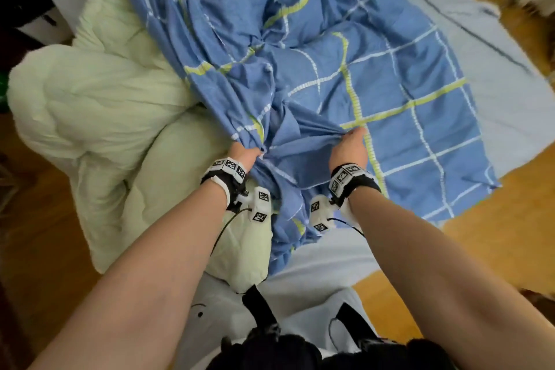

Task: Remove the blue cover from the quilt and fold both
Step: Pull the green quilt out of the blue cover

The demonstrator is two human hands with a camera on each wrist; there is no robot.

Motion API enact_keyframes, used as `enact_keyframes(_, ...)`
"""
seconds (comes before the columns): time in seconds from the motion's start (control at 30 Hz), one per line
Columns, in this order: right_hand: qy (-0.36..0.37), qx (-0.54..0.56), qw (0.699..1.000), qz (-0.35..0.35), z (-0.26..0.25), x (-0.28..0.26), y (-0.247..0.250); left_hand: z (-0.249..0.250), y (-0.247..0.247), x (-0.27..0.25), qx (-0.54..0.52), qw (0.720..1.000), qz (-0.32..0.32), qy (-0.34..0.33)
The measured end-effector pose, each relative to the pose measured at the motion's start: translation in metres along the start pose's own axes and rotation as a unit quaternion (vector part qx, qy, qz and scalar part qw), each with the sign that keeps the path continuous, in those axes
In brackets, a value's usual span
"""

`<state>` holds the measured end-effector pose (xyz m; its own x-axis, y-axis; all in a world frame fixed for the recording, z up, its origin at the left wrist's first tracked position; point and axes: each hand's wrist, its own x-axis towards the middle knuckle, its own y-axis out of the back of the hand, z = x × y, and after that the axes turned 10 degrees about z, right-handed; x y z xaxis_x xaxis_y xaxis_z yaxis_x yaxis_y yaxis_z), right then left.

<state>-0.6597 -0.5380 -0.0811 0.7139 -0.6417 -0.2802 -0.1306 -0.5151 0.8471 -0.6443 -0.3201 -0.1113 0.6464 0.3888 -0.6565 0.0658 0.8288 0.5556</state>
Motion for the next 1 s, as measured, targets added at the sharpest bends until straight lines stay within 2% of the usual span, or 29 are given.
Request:
enact_keyframes(0.07,-0.077,0.075,0.992,0.065,0.025,0.015,0.044,0.037,-0.025,-0.026,-0.004,0.999,-0.027,-0.024)
enact_keyframes(0.17,-0.186,0.16,0.953,0.176,0.067,0.039,0.104,0.075,-0.062,-0.062,0.009,0.996,-0.066,-0.058)
enact_keyframes(0.23,-0.229,0.173,0.931,0.227,0.099,0.051,0.129,0.084,-0.086,-0.079,0.012,0.995,-0.084,-0.055)
enact_keyframes(0.27,-0.234,0.164,0.93,0.229,0.113,0.053,0.133,0.083,-0.097,-0.081,0.028,0.994,-0.087,-0.062)
enact_keyframes(0.33,-0.233,0.161,0.94,0.188,0.132,0.049,0.124,0.075,-0.111,-0.083,0.089,0.988,-0.088,-0.086)
enact_keyframes(0.43,-0.215,0.177,0.955,0.099,0.146,0.034,0.085,0.042,-0.116,-0.066,0.227,0.959,-0.099,-0.14)
enact_keyframes(0.5,-0.201,0.157,0.964,0.07,0.144,0.021,0.056,0.015,-0.105,-0.056,0.276,0.945,-0.062,-0.162)
enact_keyframes(0.6,-0.137,0.108,0.984,0.025,0.13,-0.001,0.012,-0.026,-0.078,-0.048,0.319,0.94,-0.002,-0.124)
enact_keyframes(0.67,-0.102,0.076,0.99,-0.065,0.12,-0.019,-0.025,-0.058,-0.067,-0.039,0.315,0.945,0.006,-0.091)
enact_keyframes(0.73,-0.096,0.062,0.977,-0.178,0.115,-0.041,-0.063,-0.095,-0.068,-0.025,0.302,0.949,0.026,-0.083)
enact_keyframes(0.8,-0.109,0.05,0.962,-0.245,0.116,-0.061,-0.098,-0.125,-0.075,-0.013,0.318,0.942,0.063,-0.085)
enact_keyframes(0.9,-0.139,0.033,0.958,-0.247,0.122,-0.08,-0.142,-0.15,-0.076,0.01,0.347,0.921,0.124,-0.125)
enact_keyframes(1.0,-0.155,0.012,0.958,-0.239,0.109,-0.092,-0.175,-0.152,-0.043,0.037,0.349,0.927,0.039,-0.13)
